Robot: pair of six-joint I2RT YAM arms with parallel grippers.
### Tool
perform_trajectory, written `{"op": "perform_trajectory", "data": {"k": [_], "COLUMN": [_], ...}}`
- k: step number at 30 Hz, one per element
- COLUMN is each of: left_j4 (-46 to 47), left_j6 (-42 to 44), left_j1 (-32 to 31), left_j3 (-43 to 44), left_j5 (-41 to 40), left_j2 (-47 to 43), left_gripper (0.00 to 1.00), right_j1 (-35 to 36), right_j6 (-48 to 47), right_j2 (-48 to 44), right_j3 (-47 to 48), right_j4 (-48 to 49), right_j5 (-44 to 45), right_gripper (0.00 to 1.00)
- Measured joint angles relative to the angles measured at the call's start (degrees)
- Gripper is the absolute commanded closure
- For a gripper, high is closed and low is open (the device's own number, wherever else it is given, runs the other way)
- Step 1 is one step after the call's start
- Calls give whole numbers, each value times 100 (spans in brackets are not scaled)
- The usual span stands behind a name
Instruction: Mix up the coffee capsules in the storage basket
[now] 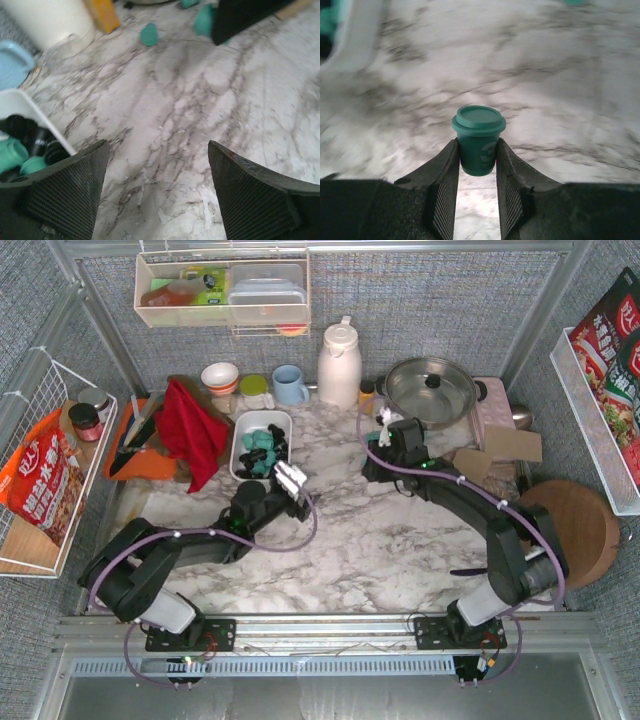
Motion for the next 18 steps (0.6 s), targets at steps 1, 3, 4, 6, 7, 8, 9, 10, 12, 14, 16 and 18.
{"op": "perform_trajectory", "data": {"k": [1,3,4,6,7,8,9,10,12,14,16,18], "left_j4": [343,1036,1410,2135,2452,2789,3056,3254,3604,3827,3945,4013], "left_j6": [234,664,859,1130,1217,1298,1394,1453,1600,1718,1847,1919], "left_j1": [-66,-153,-179,-203,-214,-234,-258,-286,-345,-415,-481,-527], "left_j3": [-197,-546,-708,-953,-1029,-1088,-1117,-1121,-1108,-1091,-1088,-1088], "left_j5": [138,439,592,857,946,1060,1165,1239,1344,1390,1419,1419], "left_j2": [44,181,278,470,555,640,699,734,774,791,791,791], "left_gripper": [10,8,7,7,7,7,7,7,7,7,7,7], "right_j1": [109,385,514,785,894,994,1078,1163,1311,1397,1419,1440], "right_j6": [-39,-122,-138,-199,-208,-208,-212,-210,-199,-197,-177,-173], "right_j2": [-133,-420,-540,-769,-881,-994,-1099,-1198,-1360,-1462,-1513,-1517], "right_j3": [-79,-282,-356,-476,-529,-575,-612,-651,-704,-713,-713,-713], "right_j4": [33,111,107,116,136,149,170,203,269,313,369,415], "right_j5": [-216,-647,-839,-1172,-1311,-1390,-1478,-1556,-1676,-1762,-1790,-1799], "right_gripper": [75,75,75,75,75,75,75,75,75,75,75,75]}}
